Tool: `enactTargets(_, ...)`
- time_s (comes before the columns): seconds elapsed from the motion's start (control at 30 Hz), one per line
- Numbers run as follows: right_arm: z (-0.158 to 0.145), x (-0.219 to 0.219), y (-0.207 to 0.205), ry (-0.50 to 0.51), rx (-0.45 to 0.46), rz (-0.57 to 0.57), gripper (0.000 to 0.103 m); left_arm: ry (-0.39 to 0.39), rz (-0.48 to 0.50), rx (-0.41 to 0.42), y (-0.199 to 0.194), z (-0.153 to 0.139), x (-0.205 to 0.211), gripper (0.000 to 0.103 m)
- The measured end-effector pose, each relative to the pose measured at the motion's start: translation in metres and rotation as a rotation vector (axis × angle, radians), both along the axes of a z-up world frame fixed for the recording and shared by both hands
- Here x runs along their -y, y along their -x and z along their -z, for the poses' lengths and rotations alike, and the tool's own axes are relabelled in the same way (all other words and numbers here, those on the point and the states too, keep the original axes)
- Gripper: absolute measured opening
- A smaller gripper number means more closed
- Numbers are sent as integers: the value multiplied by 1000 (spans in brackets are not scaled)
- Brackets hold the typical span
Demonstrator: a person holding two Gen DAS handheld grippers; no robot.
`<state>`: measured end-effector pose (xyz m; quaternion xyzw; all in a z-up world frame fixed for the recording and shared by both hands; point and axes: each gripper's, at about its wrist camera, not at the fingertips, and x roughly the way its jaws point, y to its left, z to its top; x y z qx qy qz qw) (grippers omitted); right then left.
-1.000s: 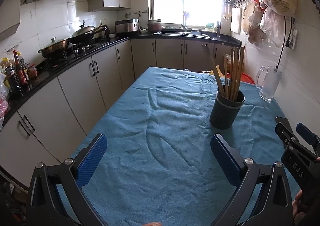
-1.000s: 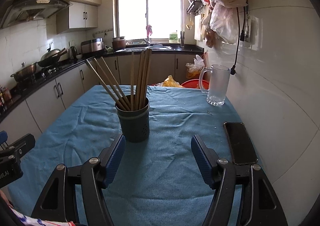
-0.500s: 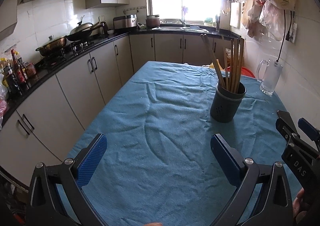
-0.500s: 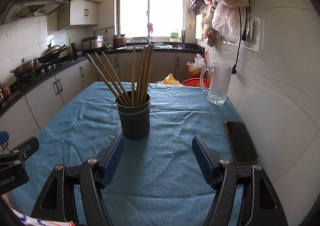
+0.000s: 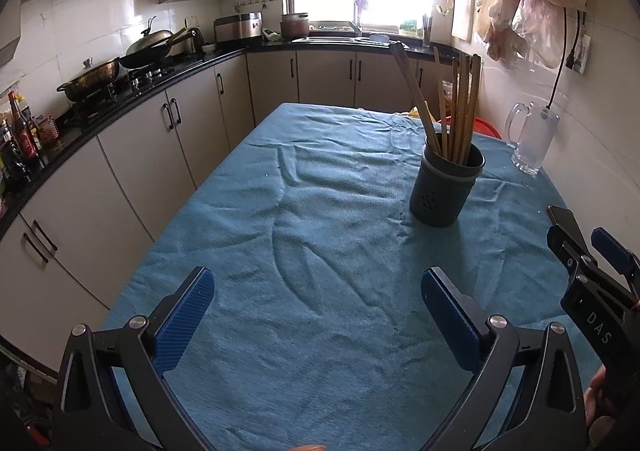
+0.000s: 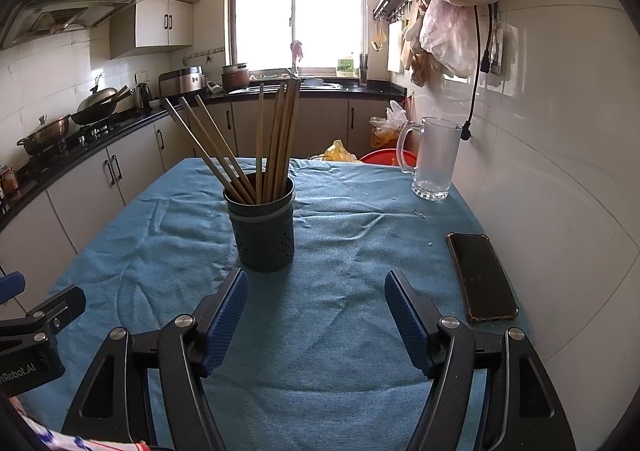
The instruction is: Organize utensils
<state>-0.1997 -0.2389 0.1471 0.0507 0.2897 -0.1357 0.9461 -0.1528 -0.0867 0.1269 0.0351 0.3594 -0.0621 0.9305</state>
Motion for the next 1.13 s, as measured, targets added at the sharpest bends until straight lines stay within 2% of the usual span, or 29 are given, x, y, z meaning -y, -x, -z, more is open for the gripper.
enactTargets(0.63,7,-4,-3,1,-8,-26,76,1,3,-34,-7,9,3,103)
enactTargets(0.93,22,-6,-14,-10,-63,-44,76,5,-37,-58,-22,22,-7,103)
enactTargets(1.13,35,-7,-23,-41,-114,-71,76,15,-26,-107,-33,37,-7,103)
